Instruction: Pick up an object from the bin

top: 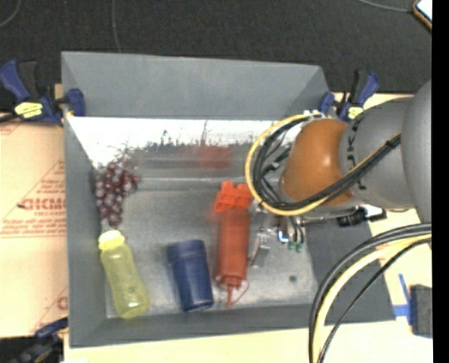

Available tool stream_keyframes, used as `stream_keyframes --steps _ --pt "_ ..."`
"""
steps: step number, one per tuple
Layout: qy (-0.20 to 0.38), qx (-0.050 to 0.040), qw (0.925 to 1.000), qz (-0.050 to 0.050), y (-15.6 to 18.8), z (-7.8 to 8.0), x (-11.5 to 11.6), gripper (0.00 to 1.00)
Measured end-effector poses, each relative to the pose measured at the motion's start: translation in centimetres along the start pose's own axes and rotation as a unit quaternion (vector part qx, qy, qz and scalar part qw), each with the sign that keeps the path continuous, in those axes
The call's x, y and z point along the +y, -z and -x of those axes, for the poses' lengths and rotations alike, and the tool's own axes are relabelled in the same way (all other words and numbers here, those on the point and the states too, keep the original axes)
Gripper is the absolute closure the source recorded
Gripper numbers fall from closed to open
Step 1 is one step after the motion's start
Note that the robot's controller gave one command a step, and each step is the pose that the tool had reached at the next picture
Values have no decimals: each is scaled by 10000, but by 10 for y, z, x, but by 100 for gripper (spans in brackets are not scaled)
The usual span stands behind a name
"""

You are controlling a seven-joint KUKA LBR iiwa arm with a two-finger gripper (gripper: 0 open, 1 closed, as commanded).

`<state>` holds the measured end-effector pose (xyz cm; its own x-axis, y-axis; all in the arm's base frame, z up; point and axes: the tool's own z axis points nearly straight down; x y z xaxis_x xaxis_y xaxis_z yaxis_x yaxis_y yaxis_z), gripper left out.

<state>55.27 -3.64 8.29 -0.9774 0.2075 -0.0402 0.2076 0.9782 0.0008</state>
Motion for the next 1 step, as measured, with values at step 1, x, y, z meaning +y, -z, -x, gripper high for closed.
stream_keyframes --steps 1 --pt "408 87 9991 -13 -6 -8 25 100"
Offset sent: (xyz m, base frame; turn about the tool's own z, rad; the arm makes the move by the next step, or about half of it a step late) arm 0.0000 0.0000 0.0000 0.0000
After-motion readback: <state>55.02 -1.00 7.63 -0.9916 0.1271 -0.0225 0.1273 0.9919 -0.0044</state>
